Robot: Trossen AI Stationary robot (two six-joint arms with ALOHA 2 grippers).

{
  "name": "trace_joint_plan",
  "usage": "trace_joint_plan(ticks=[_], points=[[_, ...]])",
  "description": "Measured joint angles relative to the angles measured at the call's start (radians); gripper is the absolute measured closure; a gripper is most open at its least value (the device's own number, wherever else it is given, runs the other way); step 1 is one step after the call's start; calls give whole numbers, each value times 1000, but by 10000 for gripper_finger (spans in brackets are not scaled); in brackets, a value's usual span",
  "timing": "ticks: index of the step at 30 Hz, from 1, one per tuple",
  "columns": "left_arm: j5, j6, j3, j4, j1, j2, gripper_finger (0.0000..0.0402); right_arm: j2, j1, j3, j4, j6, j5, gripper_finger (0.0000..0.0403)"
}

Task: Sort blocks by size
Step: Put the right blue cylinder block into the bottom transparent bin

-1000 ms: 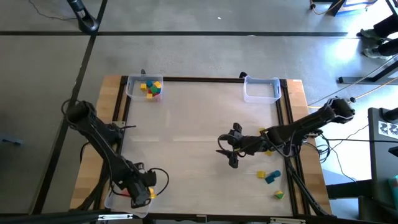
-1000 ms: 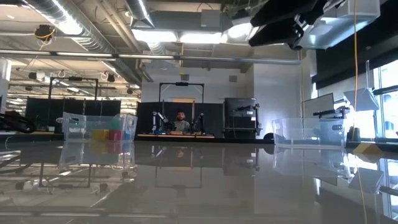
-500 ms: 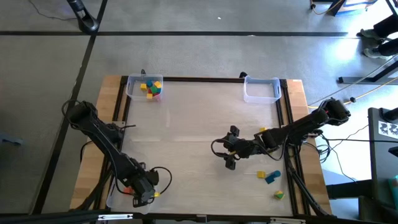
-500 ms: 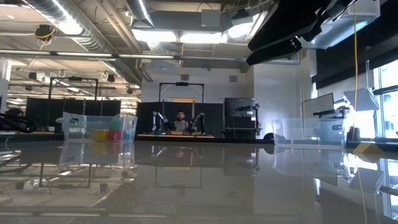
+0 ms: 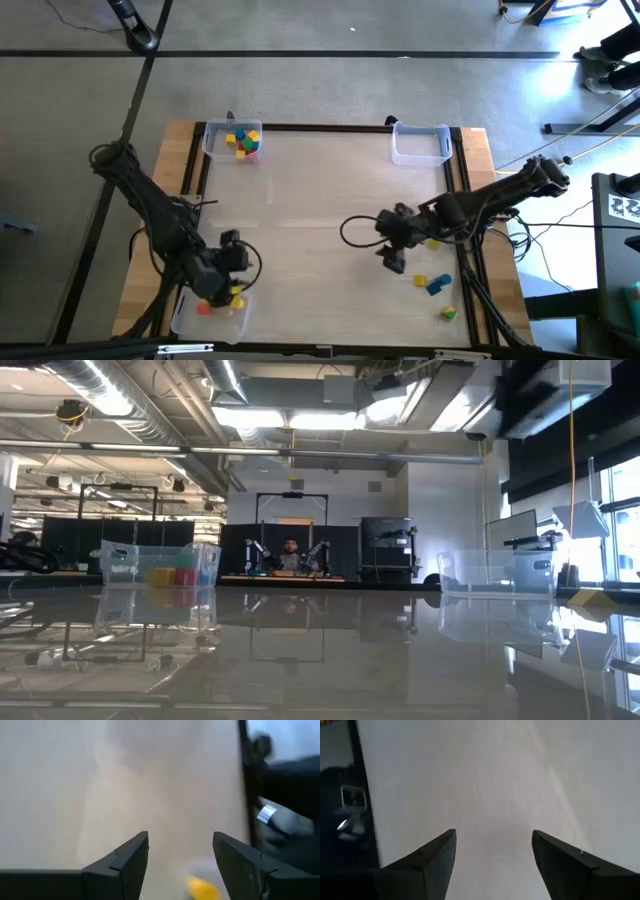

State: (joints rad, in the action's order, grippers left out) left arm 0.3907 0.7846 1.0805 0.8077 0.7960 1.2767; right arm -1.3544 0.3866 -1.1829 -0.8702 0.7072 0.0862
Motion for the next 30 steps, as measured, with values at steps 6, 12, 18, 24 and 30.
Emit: trace_joint_plan(ticks=[6, 12, 18, 24, 30], points=[[145, -226, -33, -52, -82, -14, 194, 4, 73, -22, -284, 337, -99, 146], [81, -372, -154, -271, -203, -12, 194, 4, 204, -2, -522, 661, -160, 146], [12, -454, -253, -525, -287, -11, 194, 4, 334, 70, -516, 787, -243, 146], [12, -455, -307, -660, -330, -11, 194, 4, 439, 138, -424, 881, -245, 146], [12, -453, -321, -700, -341, -11, 194, 4, 505, 216, -346, 944, -230, 146]])
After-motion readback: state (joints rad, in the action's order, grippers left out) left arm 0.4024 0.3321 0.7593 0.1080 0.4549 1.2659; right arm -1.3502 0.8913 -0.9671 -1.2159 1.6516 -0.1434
